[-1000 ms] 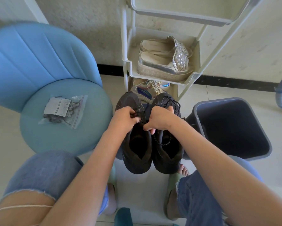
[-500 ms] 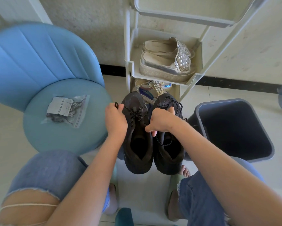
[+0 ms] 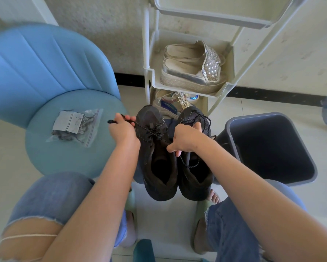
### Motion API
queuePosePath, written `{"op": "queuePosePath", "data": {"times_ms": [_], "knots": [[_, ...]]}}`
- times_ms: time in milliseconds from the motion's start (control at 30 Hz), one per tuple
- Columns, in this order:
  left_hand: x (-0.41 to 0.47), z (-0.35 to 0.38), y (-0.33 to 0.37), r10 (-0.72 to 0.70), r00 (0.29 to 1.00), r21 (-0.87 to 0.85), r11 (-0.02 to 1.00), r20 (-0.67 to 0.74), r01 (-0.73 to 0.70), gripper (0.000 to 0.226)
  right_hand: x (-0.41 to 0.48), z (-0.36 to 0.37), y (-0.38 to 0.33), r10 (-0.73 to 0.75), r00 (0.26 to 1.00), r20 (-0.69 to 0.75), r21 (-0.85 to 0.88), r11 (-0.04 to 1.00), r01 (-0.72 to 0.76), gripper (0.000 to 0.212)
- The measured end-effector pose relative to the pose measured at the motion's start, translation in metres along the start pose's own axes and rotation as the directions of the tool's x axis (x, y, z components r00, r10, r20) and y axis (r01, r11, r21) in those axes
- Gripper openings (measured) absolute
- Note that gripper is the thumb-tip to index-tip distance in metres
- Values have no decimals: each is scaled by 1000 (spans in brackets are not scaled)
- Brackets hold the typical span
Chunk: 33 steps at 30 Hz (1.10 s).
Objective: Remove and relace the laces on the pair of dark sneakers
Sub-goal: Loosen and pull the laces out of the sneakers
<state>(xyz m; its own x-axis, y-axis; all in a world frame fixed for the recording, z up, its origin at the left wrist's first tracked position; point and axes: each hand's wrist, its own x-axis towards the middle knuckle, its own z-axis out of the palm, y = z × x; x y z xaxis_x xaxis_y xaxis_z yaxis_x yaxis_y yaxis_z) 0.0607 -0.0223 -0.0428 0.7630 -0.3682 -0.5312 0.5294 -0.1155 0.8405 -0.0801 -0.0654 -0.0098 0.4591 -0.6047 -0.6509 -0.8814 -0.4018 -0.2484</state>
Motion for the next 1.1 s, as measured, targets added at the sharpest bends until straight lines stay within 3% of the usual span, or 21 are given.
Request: {"op": "queuePosePath", "data": {"times_ms": [67,133,233,367,433,467,567,667,733,800,900,967,1100], "knots": [[-4,0,5,208,974,198,955,92,-222,27,1,-3,2,19,1000,2,20,1000,-19,30],[-10,-1,3,273,914,481,785,299,-392,22,0,-3,3,20,1000,12,31,999,-20,31],[-11,-6,-5,89,857,742,461,507,-487,21,-1,-3,2,13,1000,7,13,1000,-13,32],[-11,-11,-7,-86,788,776,270,610,-570,12,-1,-4,2,7,1000,6,27,1000,-7,34],[-14,-10,-3,-132,778,783,228,614,-579,11,-2,-4,2,0,1000,13,33,999,0,34],[-14,-9,-1,-88,800,794,228,593,-563,12,-2,-3,2,-2,1000,22,33,999,1,33],[-14,-11,5,172,898,783,442,406,-439,19,-3,-3,1,12,999,34,23,1000,-13,30],[-10,-11,5,135,918,740,554,373,-382,10,-3,-6,2,28,997,68,-5,1000,-28,32],[-12,-13,2,52,917,791,488,395,-369,20,-1,-7,1,22,1000,4,-15,1000,-22,41],[-16,-14,-3,23,917,849,367,399,-379,41,4,-10,3,26,980,-198,98,995,-7,46],[-23,-15,-3,48,913,886,227,406,-405,59,13,-10,3,-27,914,-405,288,945,156,26],[-22,-15,-2,24,908,887,203,418,-414,57,18,-5,0,-126,917,-379,213,952,219,16],[-21,-18,-5,-53,874,869,147,483,-472,49,24,8,-7,-262,919,-294,-63,965,255,34]]}}
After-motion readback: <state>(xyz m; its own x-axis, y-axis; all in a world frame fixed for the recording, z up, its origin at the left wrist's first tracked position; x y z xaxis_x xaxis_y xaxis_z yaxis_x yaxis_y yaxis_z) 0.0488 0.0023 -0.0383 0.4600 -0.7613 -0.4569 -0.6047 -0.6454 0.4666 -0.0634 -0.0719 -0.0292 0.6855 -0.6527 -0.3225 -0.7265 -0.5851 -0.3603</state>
